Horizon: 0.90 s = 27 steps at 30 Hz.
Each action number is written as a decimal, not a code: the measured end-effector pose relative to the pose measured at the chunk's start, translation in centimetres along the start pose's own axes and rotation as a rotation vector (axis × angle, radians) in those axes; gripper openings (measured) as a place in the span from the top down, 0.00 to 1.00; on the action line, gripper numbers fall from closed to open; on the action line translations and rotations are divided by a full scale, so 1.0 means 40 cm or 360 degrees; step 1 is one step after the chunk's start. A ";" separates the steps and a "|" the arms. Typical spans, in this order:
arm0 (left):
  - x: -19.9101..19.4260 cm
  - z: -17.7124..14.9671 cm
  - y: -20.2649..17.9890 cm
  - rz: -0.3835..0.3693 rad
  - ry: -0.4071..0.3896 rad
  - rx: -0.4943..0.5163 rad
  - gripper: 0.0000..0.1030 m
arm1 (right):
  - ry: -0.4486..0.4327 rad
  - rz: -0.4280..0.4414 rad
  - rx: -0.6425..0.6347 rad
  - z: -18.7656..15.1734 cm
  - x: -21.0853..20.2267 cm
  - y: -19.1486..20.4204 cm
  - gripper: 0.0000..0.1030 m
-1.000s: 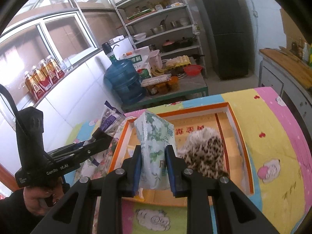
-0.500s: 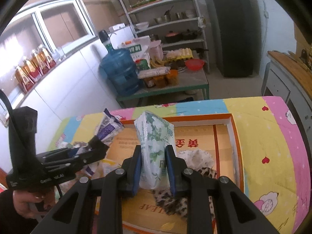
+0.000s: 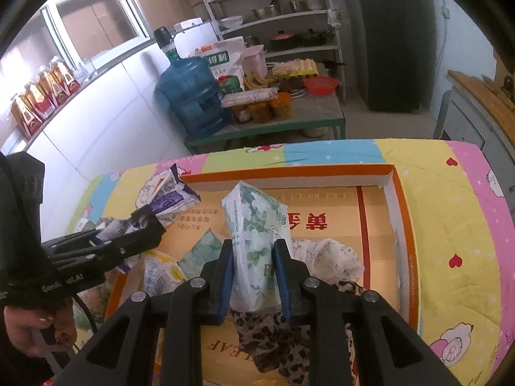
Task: Organize soft objects
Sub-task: 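Lower both grippers into the box and open them to release the packs, then move both open grippers back from the box toward the remaining pile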
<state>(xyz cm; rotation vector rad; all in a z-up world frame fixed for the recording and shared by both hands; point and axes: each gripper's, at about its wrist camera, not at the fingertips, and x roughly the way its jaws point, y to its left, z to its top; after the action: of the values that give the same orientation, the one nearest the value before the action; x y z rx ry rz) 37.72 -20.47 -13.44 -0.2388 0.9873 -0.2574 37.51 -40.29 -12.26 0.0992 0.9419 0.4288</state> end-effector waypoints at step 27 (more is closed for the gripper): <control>-0.137 -0.042 -0.020 0.0048 -0.0231 0.0094 0.36 | -0.0139 -0.0036 0.0053 -0.036 -0.096 0.048 0.49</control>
<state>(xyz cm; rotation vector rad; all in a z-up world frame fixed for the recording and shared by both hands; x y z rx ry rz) 33.34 -19.61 -9.76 -0.1860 0.8380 -0.2381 33.80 -40.21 -9.67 0.1365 0.8635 0.3852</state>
